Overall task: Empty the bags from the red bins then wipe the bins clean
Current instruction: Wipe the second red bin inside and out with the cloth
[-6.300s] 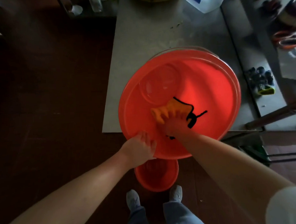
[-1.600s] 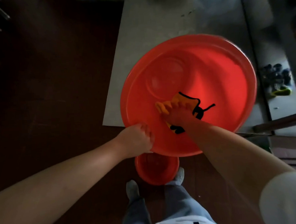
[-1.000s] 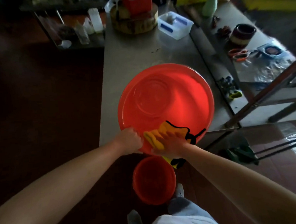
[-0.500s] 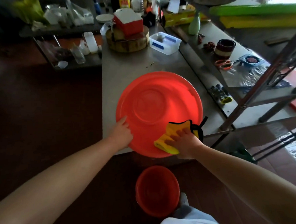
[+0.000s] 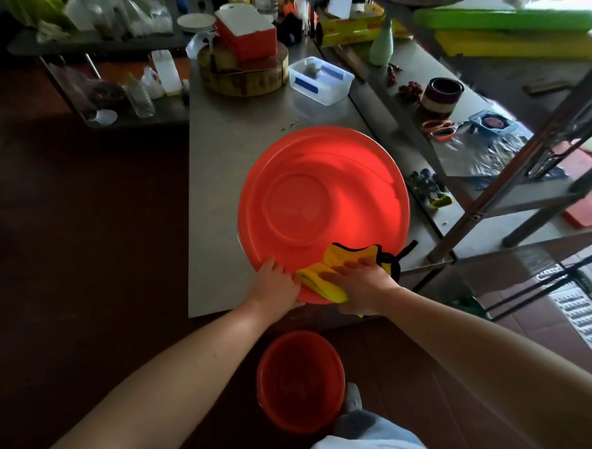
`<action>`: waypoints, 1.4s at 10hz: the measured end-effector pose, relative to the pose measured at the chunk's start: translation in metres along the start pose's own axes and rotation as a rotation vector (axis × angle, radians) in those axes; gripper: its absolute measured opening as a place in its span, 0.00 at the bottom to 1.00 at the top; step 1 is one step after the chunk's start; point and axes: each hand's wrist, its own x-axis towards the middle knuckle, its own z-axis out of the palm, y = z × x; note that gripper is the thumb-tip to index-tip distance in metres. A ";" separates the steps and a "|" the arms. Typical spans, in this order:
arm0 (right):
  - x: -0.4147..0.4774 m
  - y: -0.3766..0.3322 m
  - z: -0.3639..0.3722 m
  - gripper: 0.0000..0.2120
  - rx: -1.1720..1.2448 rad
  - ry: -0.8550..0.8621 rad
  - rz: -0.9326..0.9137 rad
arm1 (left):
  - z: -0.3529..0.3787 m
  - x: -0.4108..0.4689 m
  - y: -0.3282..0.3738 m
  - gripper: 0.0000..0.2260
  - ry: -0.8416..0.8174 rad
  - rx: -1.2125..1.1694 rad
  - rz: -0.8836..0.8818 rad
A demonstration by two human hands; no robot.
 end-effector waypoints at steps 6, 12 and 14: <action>0.015 0.025 -0.015 0.40 -0.043 -0.089 -0.088 | 0.011 0.011 -0.023 0.33 0.010 0.080 0.014; 0.120 0.011 0.011 0.30 0.409 -0.131 0.084 | 0.014 0.009 -0.011 0.37 -0.016 0.133 0.229; 0.175 0.058 0.034 0.26 0.438 0.010 0.179 | 0.000 0.020 -0.004 0.34 -0.028 0.112 0.219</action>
